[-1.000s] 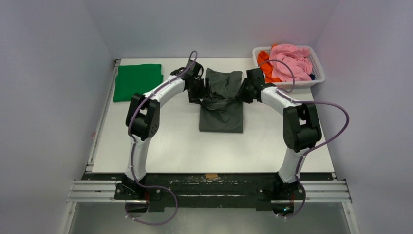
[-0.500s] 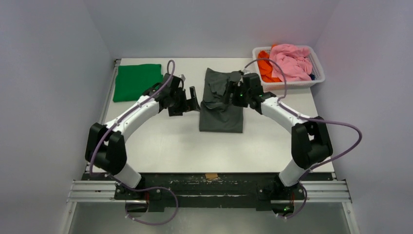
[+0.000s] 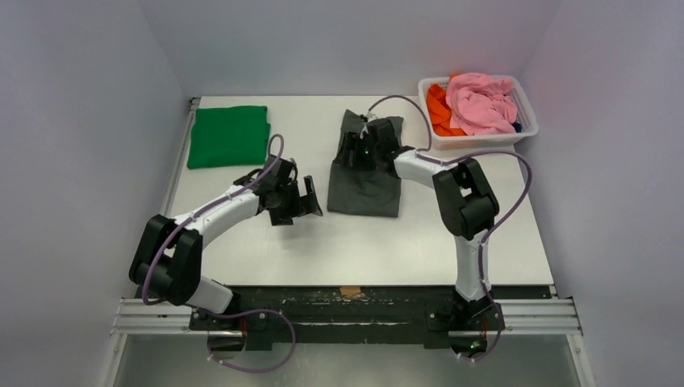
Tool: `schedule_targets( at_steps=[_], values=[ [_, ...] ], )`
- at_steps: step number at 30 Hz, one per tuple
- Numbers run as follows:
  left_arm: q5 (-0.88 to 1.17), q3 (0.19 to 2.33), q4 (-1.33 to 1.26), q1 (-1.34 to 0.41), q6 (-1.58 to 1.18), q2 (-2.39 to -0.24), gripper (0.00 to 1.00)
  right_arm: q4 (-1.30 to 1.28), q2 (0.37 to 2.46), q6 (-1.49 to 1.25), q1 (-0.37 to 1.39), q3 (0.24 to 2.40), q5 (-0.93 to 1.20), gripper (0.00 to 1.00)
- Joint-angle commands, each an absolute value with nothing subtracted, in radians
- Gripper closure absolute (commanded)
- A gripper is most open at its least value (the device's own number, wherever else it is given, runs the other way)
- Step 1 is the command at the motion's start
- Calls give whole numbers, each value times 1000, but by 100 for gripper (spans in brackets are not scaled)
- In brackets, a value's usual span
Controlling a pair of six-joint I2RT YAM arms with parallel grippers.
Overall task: Fold and stack the t-shirts
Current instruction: Fold the folded rectangular tshirt in 1/3 of the way, then grab one side of the 2/3 rectangular tshirt with both arms
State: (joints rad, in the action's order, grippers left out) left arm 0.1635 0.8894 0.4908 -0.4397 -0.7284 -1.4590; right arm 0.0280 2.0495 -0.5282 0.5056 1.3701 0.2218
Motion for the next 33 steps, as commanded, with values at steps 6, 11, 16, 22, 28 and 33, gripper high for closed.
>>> schedule_targets(
  at_steps=[6,11,16,22,28,33],
  values=[
    [201,989,399,-438,-737,-1583,0,30,2076,-532,369,1516,260,30],
    [235,1111,399,-437,-729,-1730,10,40,1840,-502,368,1302,146,29],
    [283,1150,369,-455,-734,-1818,29,-10,1576,-551,358,1069,-80,26],
    [288,1193,375,-497,-733,-1905,53,-52,1406,-620,343,834,-163,27],
    [283,1194,385,-512,-747,-1951,89,-6,1416,-673,345,690,22,37],
    [247,1178,400,-514,-747,-1933,100,62,1498,-706,346,650,128,49]
  ],
)
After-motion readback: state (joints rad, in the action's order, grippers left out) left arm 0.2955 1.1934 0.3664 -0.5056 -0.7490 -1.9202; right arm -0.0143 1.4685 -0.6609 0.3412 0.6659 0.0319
